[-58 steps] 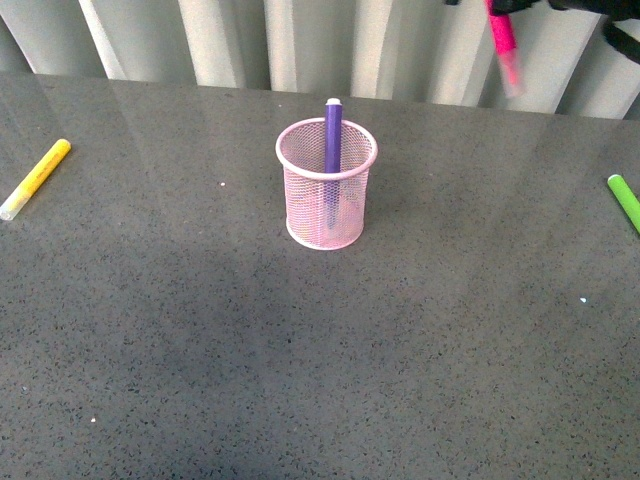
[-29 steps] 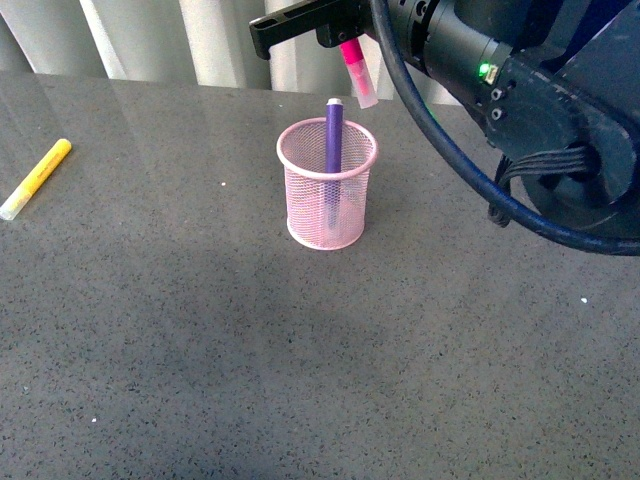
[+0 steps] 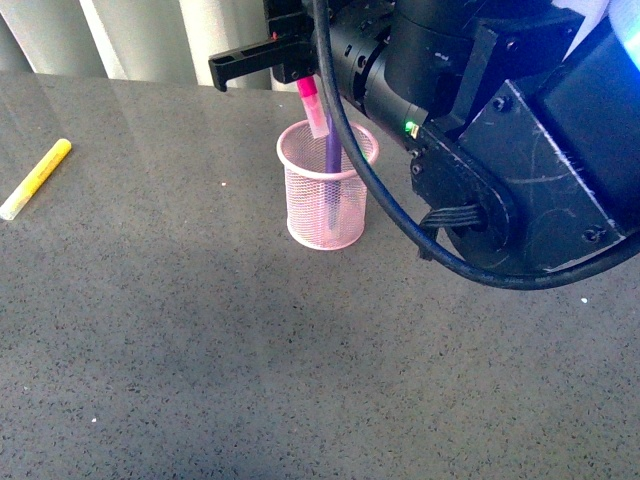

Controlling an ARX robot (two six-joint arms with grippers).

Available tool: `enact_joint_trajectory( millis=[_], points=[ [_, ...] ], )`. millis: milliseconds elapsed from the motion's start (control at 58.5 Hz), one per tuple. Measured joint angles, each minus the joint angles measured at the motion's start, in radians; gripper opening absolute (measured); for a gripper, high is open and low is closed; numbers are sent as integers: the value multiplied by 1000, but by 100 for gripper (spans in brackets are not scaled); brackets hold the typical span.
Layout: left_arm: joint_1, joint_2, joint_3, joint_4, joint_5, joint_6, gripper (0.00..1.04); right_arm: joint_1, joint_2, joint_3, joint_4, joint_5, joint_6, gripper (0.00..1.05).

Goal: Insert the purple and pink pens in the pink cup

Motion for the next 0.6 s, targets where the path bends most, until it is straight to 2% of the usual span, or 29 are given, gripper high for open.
enact_joint_trajectory(
  millis=[547,599],
  points=[
    [0,0,0,0,0,0,98,5,46,-20,-26,23,24,12],
    [0,0,0,0,0,0,98,1,44,-38,-44,26,27,22]
  ],
)
